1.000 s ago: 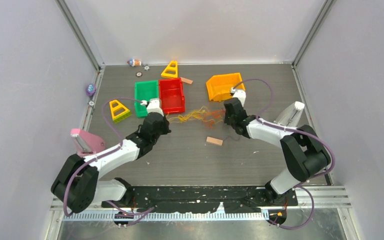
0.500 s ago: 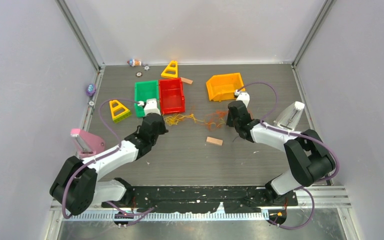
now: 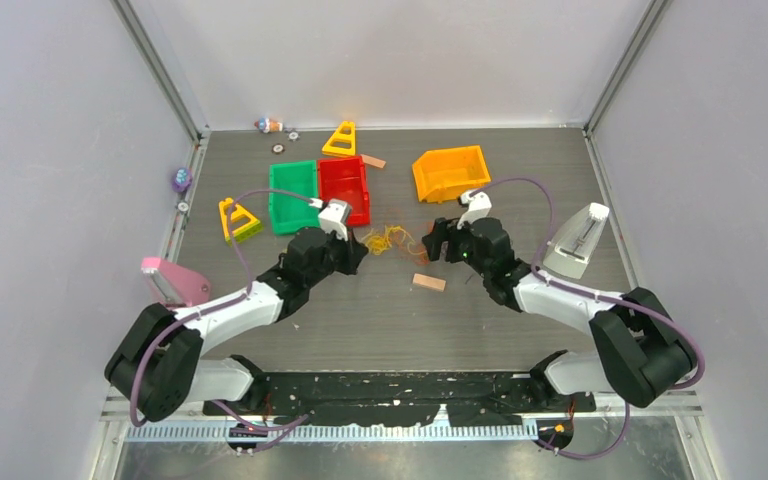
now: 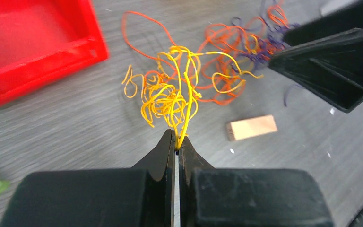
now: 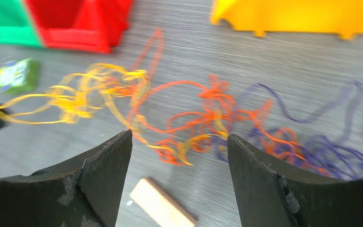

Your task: Untangle the cables

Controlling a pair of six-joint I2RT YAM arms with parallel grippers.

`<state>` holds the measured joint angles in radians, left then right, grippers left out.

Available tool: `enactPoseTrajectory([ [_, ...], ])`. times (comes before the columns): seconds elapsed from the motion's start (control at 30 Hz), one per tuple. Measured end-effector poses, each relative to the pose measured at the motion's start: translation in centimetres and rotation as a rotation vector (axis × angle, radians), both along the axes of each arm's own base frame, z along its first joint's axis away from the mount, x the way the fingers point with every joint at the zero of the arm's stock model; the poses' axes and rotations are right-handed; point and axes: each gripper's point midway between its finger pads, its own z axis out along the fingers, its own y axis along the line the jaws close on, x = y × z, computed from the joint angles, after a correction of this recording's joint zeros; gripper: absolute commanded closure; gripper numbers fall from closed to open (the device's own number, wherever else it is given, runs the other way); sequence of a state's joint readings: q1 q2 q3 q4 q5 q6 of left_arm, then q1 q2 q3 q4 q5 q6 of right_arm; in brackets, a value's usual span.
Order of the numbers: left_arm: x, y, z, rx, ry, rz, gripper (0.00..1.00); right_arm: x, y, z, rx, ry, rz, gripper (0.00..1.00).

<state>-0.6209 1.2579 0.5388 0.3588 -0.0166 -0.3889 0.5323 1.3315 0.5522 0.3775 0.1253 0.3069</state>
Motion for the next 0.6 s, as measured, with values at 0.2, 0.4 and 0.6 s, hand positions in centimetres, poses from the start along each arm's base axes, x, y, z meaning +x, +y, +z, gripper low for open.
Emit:
enactPoseTrajectory([
  [0.2,-1.7,-3.0,-0.7,-0.038,0.029,-0.178,1.0,-2.2,5.4,2.5,0.075,-0.107,0.282,0.2],
  [0.4,-2.2,-4.1,0.3,-0.071,-0.001,-0.247,1.0,-4.0,8.8,3.0,0.079,-0.141,0.459,0.19],
  [0.6,-2.5,-4.3,1.6,-0.106,-0.056,-0.276,1.0,-3.1,10.5,1.4,0.04,-0.079,0.49,0.2],
])
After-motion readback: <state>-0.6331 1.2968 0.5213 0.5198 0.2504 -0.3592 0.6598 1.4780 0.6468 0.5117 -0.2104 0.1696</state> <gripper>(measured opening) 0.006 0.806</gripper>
